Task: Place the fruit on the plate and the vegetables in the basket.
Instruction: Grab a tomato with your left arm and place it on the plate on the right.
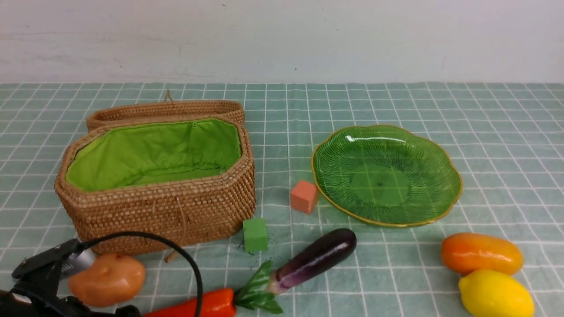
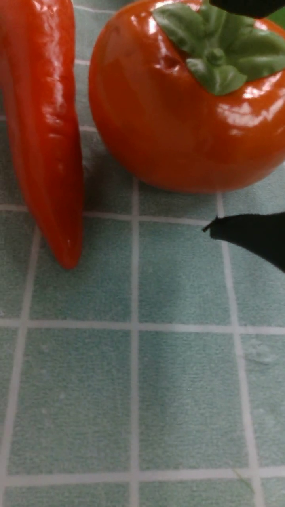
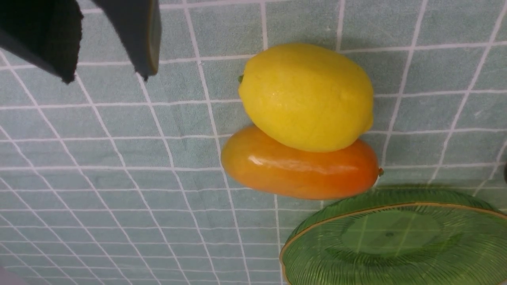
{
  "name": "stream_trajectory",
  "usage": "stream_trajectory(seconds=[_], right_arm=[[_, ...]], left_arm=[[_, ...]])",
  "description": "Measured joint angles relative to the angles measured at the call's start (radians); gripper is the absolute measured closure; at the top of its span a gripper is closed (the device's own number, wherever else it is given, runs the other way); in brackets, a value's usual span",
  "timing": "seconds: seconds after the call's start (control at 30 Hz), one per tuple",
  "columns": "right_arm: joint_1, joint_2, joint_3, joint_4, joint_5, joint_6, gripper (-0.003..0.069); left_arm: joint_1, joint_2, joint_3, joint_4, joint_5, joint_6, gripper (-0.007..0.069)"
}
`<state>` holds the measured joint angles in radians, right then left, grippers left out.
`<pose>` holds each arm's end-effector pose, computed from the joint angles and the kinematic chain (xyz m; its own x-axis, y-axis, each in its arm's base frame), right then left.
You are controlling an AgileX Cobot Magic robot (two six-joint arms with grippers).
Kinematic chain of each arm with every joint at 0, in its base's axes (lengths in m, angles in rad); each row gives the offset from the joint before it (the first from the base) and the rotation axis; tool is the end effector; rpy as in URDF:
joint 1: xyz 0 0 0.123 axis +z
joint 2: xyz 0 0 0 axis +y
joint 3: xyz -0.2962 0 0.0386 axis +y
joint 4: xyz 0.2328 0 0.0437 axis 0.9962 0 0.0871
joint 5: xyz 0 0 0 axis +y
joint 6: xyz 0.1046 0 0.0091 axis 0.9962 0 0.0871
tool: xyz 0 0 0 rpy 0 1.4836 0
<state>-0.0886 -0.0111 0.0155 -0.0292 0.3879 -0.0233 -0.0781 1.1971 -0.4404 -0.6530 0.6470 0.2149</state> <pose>0.0363 -0.0044 0.1694 -0.3037 -0.0235 -0.9525 0.0838 0.9952 -0.0513 0.1580 -0.0510 0.1934 -0.9474 -0.2310 -0.2216 -0.1145 0.8910 -0.4393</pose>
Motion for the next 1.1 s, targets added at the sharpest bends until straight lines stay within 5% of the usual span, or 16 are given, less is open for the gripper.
stream_trajectory(seconds=[0.13,0.3,1.1], right_arm=[[0.000,0.000,0.000,0.000,0.000,0.000,0.0417],[0.000,0.000,0.000,0.000,0.000,0.000,0.0417],[0.000,0.000,0.000,0.000,0.000,0.000,0.0417]], left_arm=[[0.000,0.094,0.000,-0.077,-0.007,0.015,-0.0006],[0.000,0.199,-0.022,-0.234,0.036,0.101,0.0116],[0.000,0.070,-0.292,-0.198,0.375,0.100,0.0183]])
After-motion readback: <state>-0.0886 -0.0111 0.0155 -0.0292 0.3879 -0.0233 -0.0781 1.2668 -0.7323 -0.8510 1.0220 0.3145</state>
